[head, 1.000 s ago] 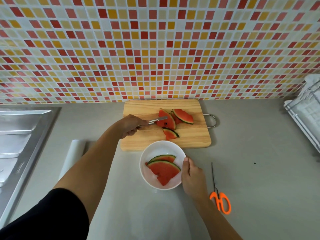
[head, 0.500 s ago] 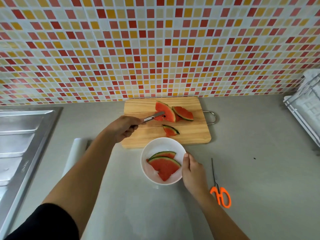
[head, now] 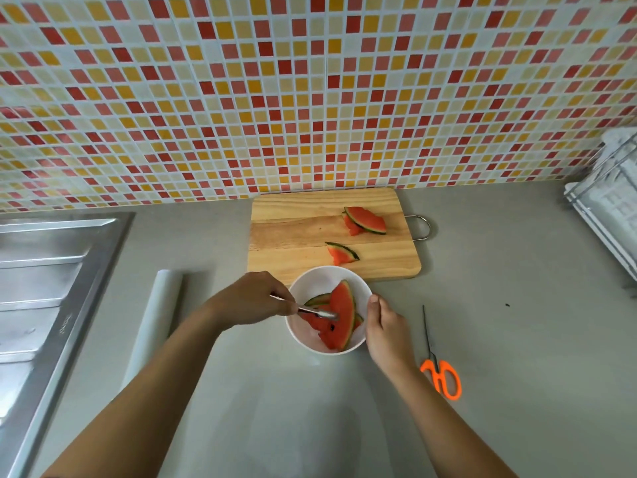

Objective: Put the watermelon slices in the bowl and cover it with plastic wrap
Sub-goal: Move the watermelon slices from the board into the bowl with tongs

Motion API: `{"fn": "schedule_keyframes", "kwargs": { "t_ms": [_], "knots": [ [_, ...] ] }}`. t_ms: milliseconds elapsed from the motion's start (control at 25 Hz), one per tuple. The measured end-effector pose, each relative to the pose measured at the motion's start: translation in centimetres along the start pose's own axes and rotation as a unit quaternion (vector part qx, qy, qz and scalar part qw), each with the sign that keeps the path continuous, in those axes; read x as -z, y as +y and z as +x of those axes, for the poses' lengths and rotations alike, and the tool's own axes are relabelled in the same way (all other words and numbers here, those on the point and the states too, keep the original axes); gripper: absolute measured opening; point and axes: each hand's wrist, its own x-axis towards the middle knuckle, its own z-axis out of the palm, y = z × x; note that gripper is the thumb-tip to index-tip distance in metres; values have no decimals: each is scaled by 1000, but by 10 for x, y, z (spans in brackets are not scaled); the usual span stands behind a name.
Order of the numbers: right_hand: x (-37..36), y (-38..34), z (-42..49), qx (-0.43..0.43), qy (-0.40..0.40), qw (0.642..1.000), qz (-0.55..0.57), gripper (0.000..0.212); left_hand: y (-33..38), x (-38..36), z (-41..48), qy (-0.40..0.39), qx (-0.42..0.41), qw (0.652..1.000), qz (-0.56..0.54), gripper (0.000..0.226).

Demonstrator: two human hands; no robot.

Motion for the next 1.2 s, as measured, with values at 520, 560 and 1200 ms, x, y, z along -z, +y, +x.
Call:
{"fn": "schedule_keyframes", "kwargs": {
  "t_ms": [520,560,1200],
  "knots": [
    [2,2,1,8,-9,1000,-19,30,-8,38,55,202,-106,960,164,43],
    [3,3,1,12,-7,1000,-24,30,-11,37,65,177,-112,963,167,44],
    [3,6,1,35,6,999,-27,24,-8,30,97,162,-194,892,376,49]
  ]
}}
